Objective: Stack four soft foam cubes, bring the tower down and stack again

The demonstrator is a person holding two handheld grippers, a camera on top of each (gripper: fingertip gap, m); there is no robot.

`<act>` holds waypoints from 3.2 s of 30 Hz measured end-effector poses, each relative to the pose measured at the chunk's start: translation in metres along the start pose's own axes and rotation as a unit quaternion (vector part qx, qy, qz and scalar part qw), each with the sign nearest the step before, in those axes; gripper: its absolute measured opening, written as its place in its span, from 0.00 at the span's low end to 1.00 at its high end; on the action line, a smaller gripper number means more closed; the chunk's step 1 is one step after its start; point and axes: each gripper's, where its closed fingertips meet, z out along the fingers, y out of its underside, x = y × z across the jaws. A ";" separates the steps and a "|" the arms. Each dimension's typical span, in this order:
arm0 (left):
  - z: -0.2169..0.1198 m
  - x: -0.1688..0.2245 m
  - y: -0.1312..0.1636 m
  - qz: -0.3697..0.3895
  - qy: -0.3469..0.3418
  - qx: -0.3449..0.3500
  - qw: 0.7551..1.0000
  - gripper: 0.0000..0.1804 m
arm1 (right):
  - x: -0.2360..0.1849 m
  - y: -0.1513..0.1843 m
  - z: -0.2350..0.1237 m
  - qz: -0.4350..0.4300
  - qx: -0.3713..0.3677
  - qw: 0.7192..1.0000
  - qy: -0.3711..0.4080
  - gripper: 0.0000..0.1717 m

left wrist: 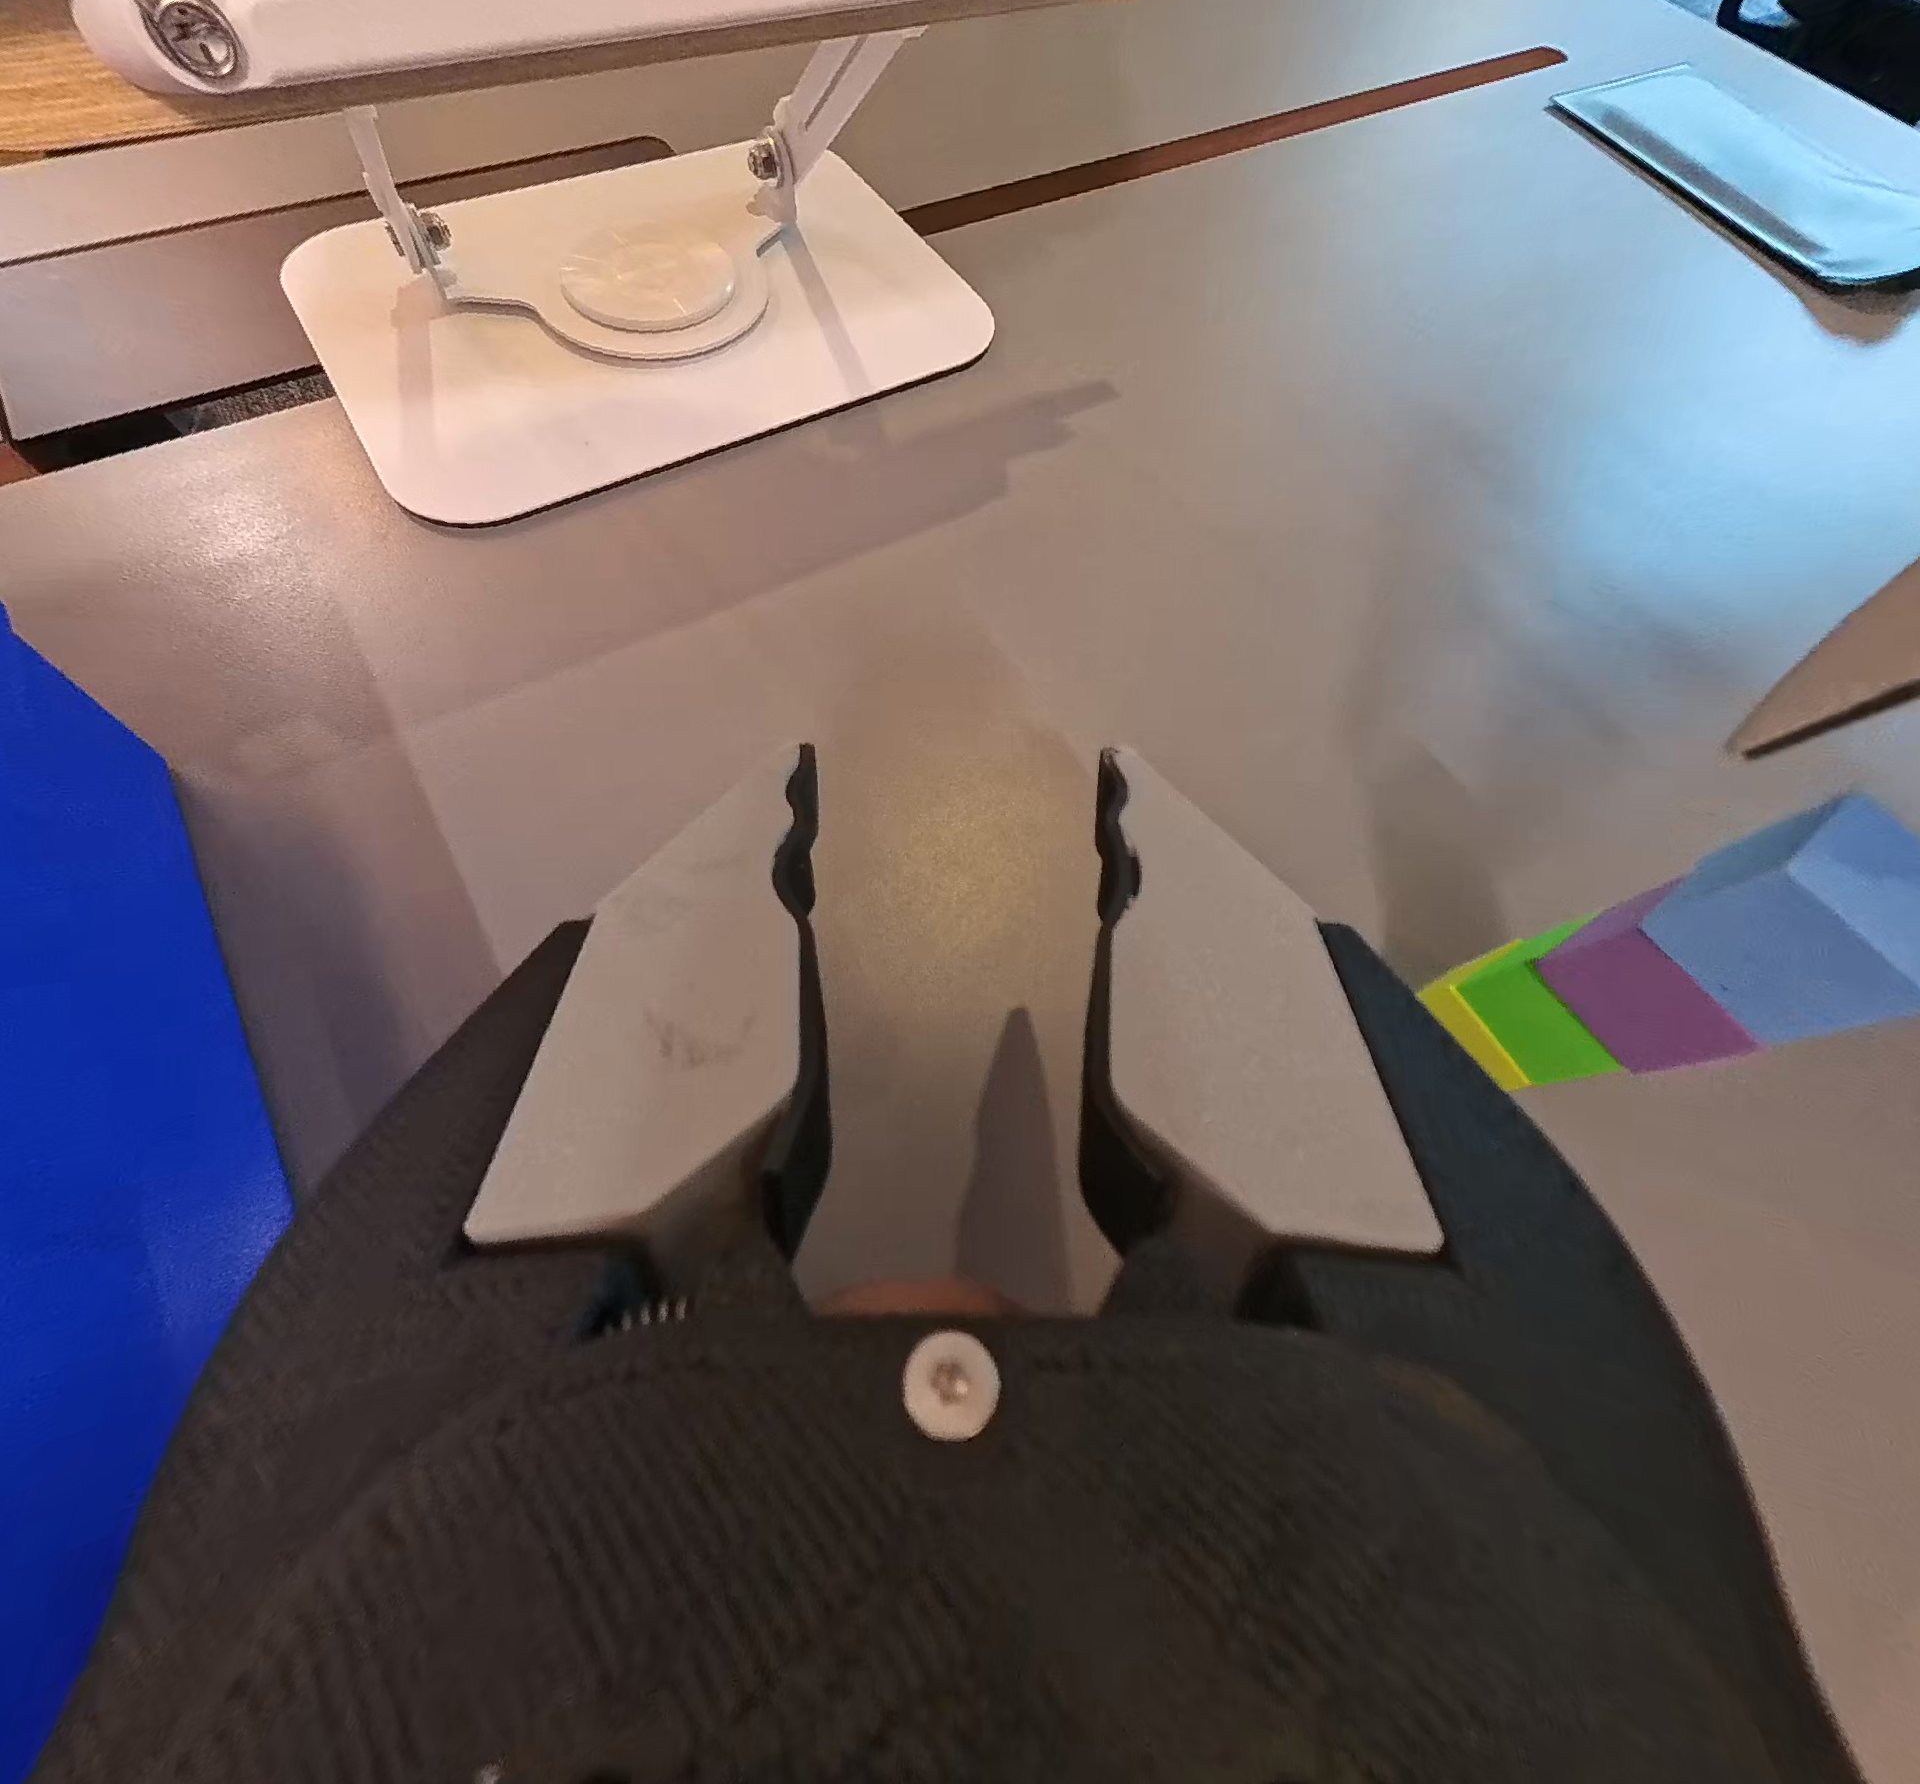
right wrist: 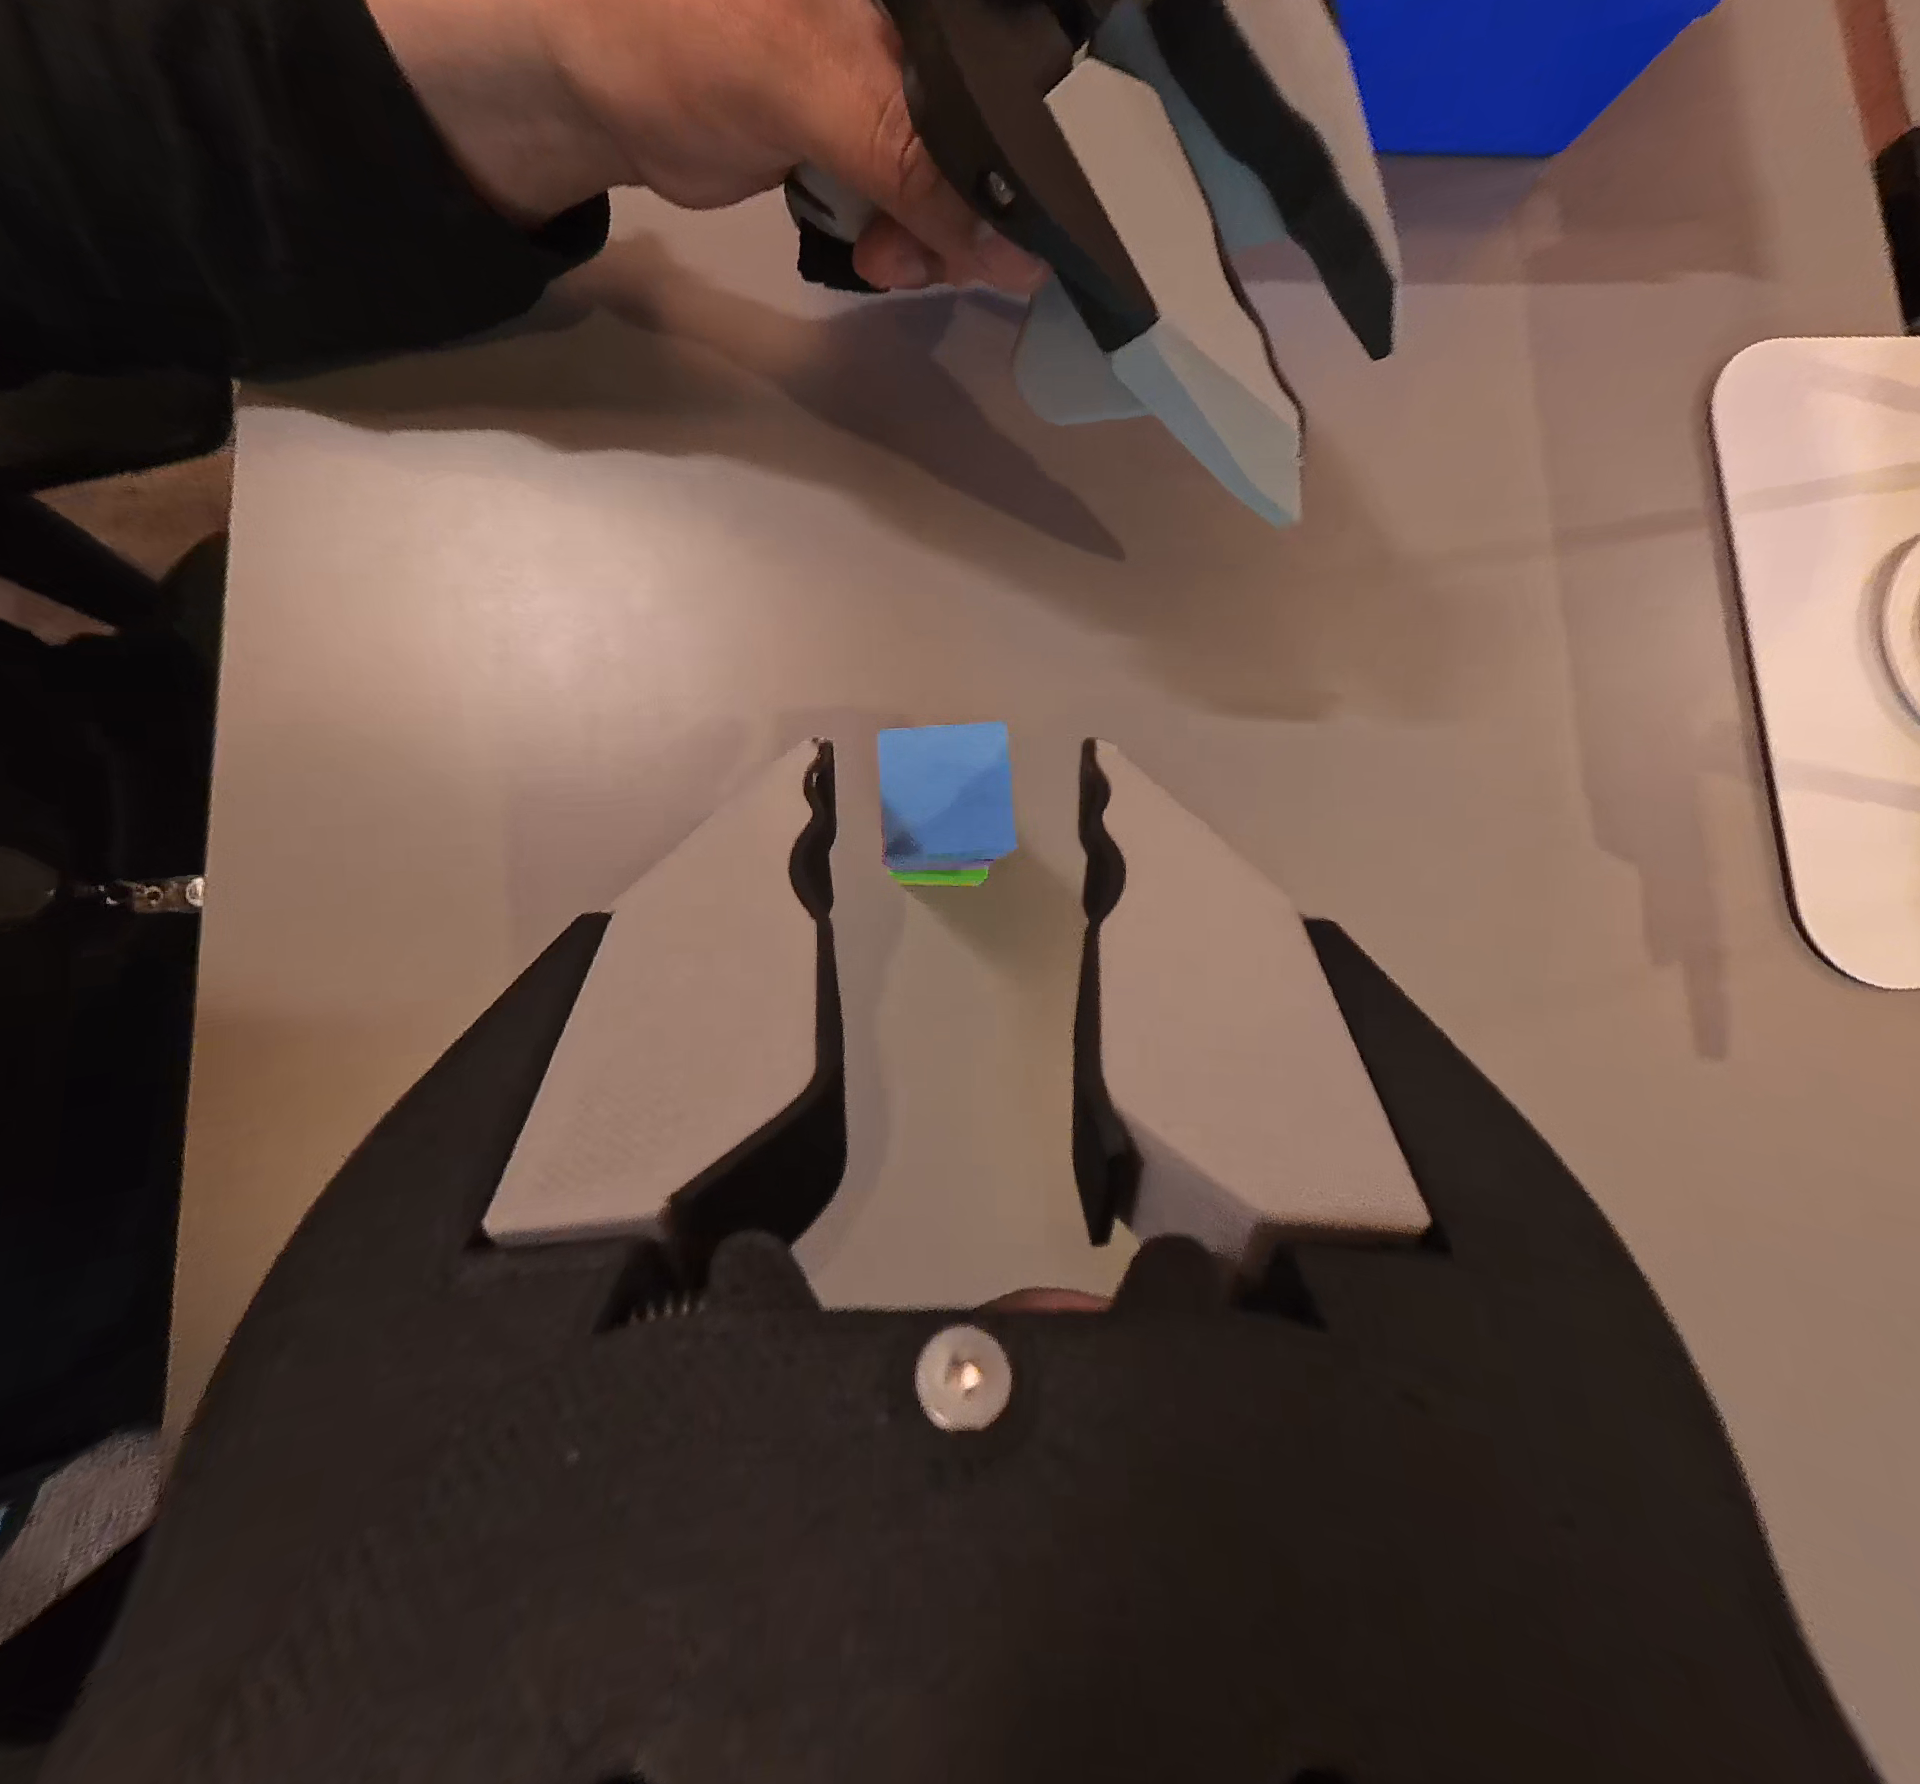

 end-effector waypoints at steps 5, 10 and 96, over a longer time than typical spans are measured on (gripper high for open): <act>0.001 0.002 0.001 0.000 0.006 -0.003 1.000 0.29 | 0.006 -0.001 -0.016 0.043 0.094 0.994 0.034 0.29; 0.005 0.009 0.006 0.016 0.017 -0.014 1.000 0.29 | 0.009 0.022 -0.016 0.070 0.139 0.986 0.055 0.29; 0.025 0.024 0.035 0.092 0.016 -0.076 0.993 0.06 | 0.015 0.045 0.015 0.142 0.218 0.963 0.071 0.00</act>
